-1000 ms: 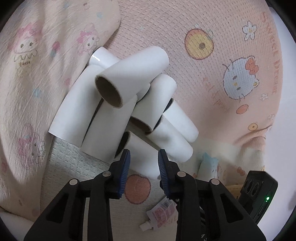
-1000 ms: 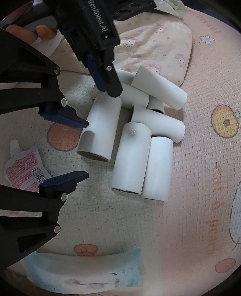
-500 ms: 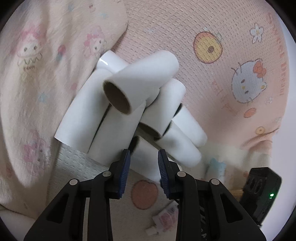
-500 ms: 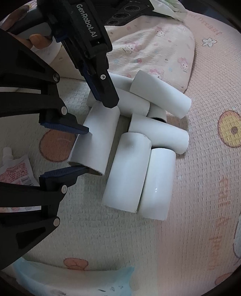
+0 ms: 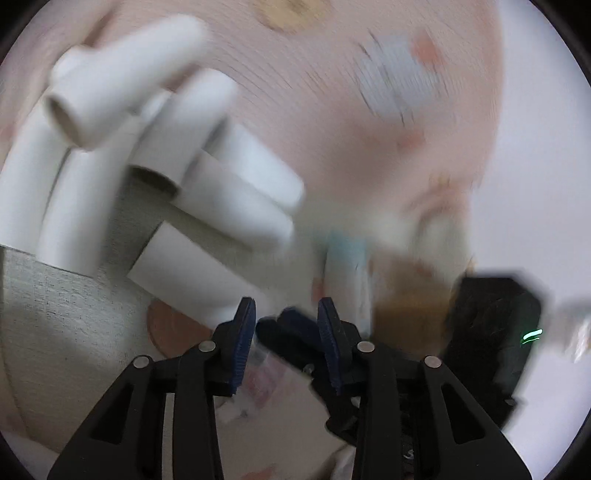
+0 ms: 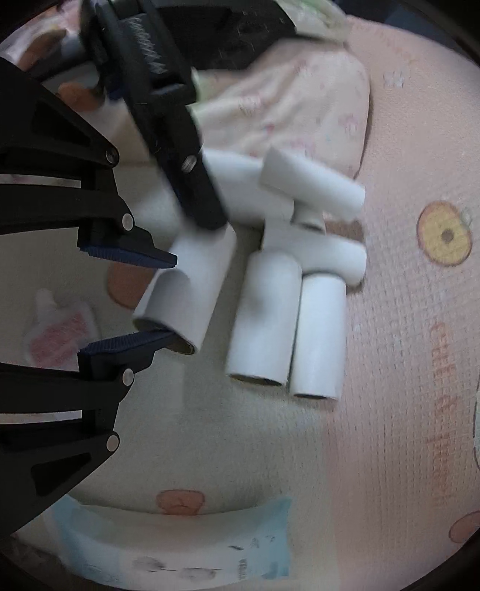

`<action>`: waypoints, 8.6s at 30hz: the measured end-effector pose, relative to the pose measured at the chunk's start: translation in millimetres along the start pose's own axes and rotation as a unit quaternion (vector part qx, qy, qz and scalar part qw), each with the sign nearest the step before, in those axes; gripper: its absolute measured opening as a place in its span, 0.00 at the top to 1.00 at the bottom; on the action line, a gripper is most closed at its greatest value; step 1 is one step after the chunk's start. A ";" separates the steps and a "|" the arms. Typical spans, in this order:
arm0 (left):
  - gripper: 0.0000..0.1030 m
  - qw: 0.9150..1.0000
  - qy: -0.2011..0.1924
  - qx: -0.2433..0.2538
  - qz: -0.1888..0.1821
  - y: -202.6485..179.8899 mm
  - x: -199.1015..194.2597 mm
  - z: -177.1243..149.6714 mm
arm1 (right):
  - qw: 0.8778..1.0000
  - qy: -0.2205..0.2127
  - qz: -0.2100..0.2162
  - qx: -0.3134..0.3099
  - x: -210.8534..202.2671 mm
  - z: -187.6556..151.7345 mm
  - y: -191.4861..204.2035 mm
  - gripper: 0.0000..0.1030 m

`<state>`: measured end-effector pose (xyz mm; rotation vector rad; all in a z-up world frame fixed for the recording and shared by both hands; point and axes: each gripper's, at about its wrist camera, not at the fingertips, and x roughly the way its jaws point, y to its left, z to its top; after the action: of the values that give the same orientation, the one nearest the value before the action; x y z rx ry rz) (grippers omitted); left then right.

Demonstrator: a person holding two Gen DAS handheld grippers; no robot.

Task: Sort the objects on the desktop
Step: 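Close the right gripper around a white cardboard tube, then lift the white tube with the right gripper and carry it to the cardboard box, then lower the tube into the box beside the paper rolls and open the right gripper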

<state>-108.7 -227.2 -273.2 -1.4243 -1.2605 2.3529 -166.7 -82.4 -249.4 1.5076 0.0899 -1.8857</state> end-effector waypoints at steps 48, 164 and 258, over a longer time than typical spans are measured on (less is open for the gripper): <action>0.69 0.984 -0.032 -0.175 0.003 60.0 16.9 1.0 | 0.999 0.035 0.029 -0.008 55.0 11.9 2.9 0.64; 0.58 0.952 0.035 0.301 0.036 -375.6 45.8 -120.3 | 0.958 -0.262 -0.027 0.109 -274.7 -123.5 -128.5 0.56; 0.52 0.970 0.164 0.070 0.165 -323.8 275.0 -77.0 | 0.936 -0.234 -0.164 0.204 -316.5 -169.9 -277.9 0.83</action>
<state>-297.9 160.2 -250.1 -1.9992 -0.8082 2.2046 -160.1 354.9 -126.9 1.3071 -0.3068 -2.6124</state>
